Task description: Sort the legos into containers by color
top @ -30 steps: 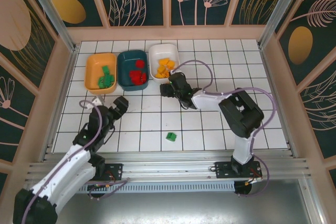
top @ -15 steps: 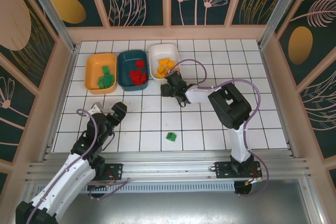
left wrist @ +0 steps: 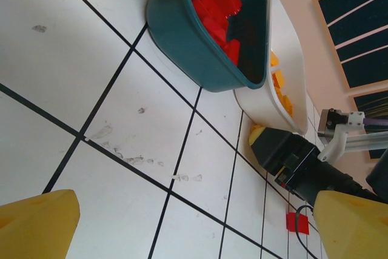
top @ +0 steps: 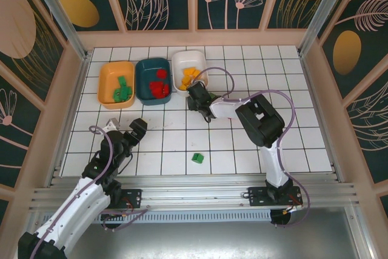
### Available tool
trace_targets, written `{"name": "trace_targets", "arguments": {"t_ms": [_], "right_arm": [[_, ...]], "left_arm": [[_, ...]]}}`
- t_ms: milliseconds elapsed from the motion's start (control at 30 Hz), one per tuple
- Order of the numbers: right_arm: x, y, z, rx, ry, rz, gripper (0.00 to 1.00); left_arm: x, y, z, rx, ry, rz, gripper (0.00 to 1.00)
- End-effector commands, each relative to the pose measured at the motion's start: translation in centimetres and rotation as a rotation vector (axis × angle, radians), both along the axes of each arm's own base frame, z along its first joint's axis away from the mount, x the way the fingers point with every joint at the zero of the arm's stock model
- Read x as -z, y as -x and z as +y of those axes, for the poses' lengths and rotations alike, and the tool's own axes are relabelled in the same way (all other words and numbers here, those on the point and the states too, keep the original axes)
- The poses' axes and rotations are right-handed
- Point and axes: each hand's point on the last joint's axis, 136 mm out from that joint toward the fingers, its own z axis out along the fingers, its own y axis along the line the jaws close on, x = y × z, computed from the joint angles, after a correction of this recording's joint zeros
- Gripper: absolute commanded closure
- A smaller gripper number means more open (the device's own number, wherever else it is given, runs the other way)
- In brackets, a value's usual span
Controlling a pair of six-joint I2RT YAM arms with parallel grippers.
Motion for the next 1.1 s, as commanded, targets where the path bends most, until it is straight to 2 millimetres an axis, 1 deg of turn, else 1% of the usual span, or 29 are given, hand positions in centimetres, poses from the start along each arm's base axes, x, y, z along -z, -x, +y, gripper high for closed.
{"name": "trace_targets", "arguments": {"t_ms": [0, 67, 167, 267, 367, 433, 500, 533, 600, 667, 733, 767, 833, 867, 933, 1000, 1067], "right_arm": [[0.2, 0.9, -0.4, 0.007, 0.036, -0.027, 0.58], [-0.5, 1.5, -0.6, 0.001, 0.019, -0.044, 0.6], [-2.3, 2.6, -0.9, -0.004, 0.004, -0.073, 0.61], [-5.1, 3.7, -1.0, -0.017, -0.03, -0.114, 0.61], [-8.4, 3.8, -1.0, -0.024, -0.077, -0.159, 0.62], [-10.0, 3.1, -0.8, -0.027, -0.1, -0.176, 0.62], [-10.8, 1.6, -0.4, -0.028, -0.104, -0.188, 0.62], [-10.8, 0.8, -0.2, -0.03, -0.103, -0.182, 0.62], [-9.9, -1.3, 0.1, -0.03, -0.101, -0.15, 0.61], [-9.6, -3.1, 0.5, -0.038, -0.106, -0.141, 0.61], [-9.7, -4.6, 0.6, -0.027, -0.106, -0.144, 0.59], [-9.8, -5.2, 0.6, -0.026, -0.107, -0.147, 0.56], [-10.2, -6.3, 0.5, -0.012, -0.114, -0.144, 0.43], [-10.6, -6.7, 0.3, -0.003, -0.114, -0.141, 0.37], [-11.6, -6.7, 0.1, 0.005, -0.113, -0.147, 0.3], [-13.4, -6.1, -0.2, 0.013, -0.124, -0.163, 0.27], [-14.9, -4.8, -0.5, 0.007, -0.123, -0.178, 0.26]], "left_arm": [[-0.1, 0.0, 0.4, -0.01, -0.024, -0.004, 0.02], [-0.1, 0.0, 0.4, -0.01, -0.024, -0.003, 0.01], [-0.1, -0.1, 0.3, -0.005, -0.02, -0.005, 0.01], [0.3, -0.1, -0.2, 0.015, -0.006, -0.001, 0.01], [1.4, -0.1, -1.2, 0.056, 0.036, 0.008, 0.02], [1.9, -0.2, -2.1, 0.09, 0.072, 0.015, 0.03], [2.1, -0.4, -3.3, 0.144, 0.093, 0.023, 0.05], [2.3, -0.4, -3.7, 0.163, 0.093, 0.035, 0.06], [2.5, -0.6, -4.5, 0.2, 0.083, 0.054, 0.06], [2.6, -0.7, -5.2, 0.224, 0.074, 0.065, 0.06], [2.5, -0.9, -5.6, 0.241, 0.066, 0.07, 0.06], [2.4, -0.9, -5.7, 0.248, 0.065, 0.069, 0.05], [2.1, -1.0, -5.8, 0.251, 0.066, 0.066, 0.04], [1.9, -1.0, -5.8, 0.25, 0.067, 0.067, 0.04], [1.6, -1.0, -5.8, 0.25, 0.069, 0.07, 0.02], [1.4, -0.7, -5.8, 0.257, 0.062, 0.089, 0.01], [1.4, -0.3, -5.5, 0.253, 0.043, 0.11, 0.01]]}}
